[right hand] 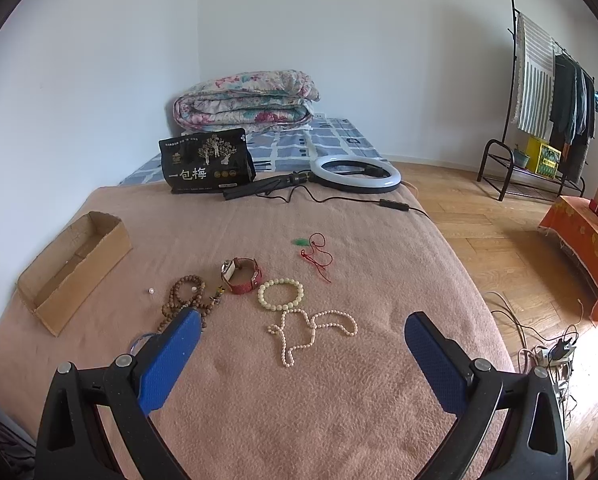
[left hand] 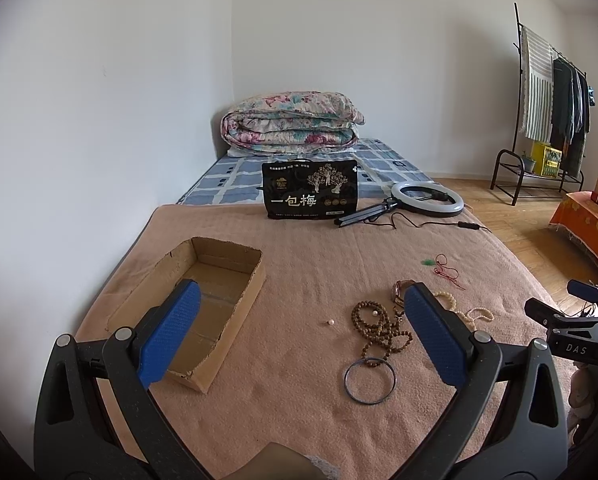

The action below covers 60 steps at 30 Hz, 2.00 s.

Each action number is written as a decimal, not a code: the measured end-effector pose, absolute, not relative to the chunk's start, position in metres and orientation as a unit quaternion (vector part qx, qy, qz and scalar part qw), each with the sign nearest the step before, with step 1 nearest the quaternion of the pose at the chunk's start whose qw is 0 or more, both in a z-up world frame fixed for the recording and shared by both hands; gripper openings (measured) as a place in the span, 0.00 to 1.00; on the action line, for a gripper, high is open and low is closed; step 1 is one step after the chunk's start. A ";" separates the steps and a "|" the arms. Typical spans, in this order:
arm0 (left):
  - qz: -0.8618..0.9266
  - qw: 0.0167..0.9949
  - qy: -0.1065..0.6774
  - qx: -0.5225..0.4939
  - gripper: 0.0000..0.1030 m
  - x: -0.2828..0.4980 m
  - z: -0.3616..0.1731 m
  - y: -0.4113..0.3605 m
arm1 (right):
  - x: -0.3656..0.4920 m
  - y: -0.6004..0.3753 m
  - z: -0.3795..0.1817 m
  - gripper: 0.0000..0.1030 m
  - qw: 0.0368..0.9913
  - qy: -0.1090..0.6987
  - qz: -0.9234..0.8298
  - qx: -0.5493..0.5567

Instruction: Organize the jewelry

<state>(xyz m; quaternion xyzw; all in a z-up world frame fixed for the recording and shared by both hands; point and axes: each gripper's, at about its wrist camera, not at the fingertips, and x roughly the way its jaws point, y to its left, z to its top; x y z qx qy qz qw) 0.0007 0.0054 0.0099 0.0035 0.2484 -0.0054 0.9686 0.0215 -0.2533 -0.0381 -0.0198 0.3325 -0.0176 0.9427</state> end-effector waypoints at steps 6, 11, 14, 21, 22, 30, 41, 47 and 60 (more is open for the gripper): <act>-0.006 0.969 0.248 0.004 1.00 0.000 0.010 0.005 | 0.021 -0.254 -0.039 1.00 0.942 0.335 -0.017 -0.018; -0.005 0.969 0.248 0.004 1.00 0.000 0.010 0.006 | 0.021 -0.255 -0.041 1.00 0.941 0.336 -0.018 -0.017; -0.005 0.969 0.248 0.004 1.00 0.000 0.009 0.005 | 0.022 -0.254 -0.040 1.00 0.941 0.337 -0.017 -0.018; -0.006 0.969 0.247 0.003 1.00 0.000 0.009 0.005 | 0.022 -0.256 -0.042 1.00 0.940 0.339 -0.018 -0.017; -0.006 0.969 0.247 0.003 1.00 0.000 0.009 0.005 | 0.022 -0.256 -0.042 1.00 0.940 0.340 -0.018 -0.016; -0.005 0.969 0.247 0.004 1.00 0.000 0.008 0.005 | 0.022 -0.257 -0.042 1.00 0.940 0.340 -0.018 -0.017; -0.005 0.969 0.248 0.003 1.00 0.000 0.008 0.006 | 0.022 -0.257 -0.041 1.00 0.940 0.341 -0.018 -0.016; -0.005 0.968 0.251 0.006 1.00 0.002 0.003 0.005 | 0.022 -0.257 -0.042 1.00 0.939 0.343 -0.018 -0.016; -0.013 0.959 0.282 0.005 1.00 0.017 -0.023 -0.001 | 0.030 -0.260 -0.046 1.00 0.936 0.351 -0.009 -0.032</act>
